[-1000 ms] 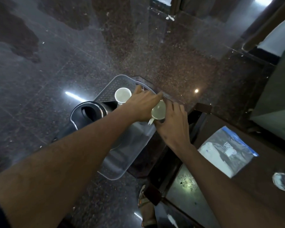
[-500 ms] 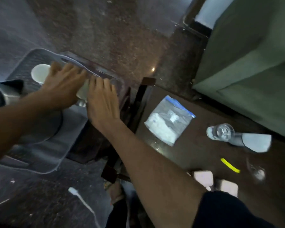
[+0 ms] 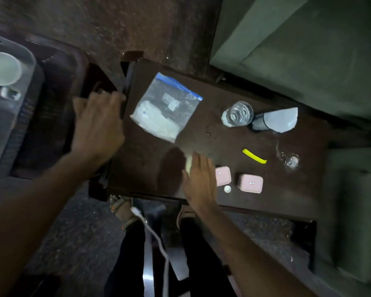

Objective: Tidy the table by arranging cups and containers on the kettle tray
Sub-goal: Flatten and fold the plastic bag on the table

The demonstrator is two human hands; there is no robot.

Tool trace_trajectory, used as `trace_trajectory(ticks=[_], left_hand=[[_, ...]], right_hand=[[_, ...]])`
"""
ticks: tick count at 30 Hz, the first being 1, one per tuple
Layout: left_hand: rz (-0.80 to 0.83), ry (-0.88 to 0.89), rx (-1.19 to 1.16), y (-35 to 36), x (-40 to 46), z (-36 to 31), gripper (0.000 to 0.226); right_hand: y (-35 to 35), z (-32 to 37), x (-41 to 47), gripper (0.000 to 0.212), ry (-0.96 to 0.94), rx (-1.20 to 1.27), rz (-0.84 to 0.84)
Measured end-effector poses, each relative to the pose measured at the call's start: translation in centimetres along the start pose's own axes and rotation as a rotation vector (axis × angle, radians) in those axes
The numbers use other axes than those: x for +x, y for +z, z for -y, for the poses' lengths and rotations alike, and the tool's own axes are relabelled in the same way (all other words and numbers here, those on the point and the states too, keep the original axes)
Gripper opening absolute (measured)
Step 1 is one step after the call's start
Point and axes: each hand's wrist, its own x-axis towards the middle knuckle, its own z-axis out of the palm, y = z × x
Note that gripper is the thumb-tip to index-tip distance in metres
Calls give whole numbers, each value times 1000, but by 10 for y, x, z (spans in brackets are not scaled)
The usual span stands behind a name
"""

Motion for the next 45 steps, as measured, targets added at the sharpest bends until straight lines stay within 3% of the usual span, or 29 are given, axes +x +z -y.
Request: trace_trajectory(ticks=[5,8,13,18,21,25,28,35,41,45], left_hand=[[262,-27,-144,61,-53,-118,48],[237,-201,-240,89,-56,-137,50],[104,-226,-145,117,-17,-115,72],[242,-202,-42,148,8,-88,82],[263,-254,-27,162,-27,-90,83],[177,-398,-78,176,-103,-117,84],[183,-428,-53,187,-138,-129,86],[167,-344,79,202,-122,-114,88],[153,-373,109,212,-118,-115,88],[173,-364,75,205,-119,-116,88]], right_hand=[[-4,-105,-23,57,168,-42,53],[-9,-122,1,55,127,8,54],[-19,-68,107,54,-299,138,-26],[-13,-2,197,57,-642,72,-15],[6,17,204,55,-841,55,46],[52,17,175,54,-1163,47,169],[83,12,163,58,-1296,-8,159],[96,7,217,60,-1375,-171,65],[85,0,259,64,-1353,-220,-18],[64,1,256,63,-1016,-34,-73]])
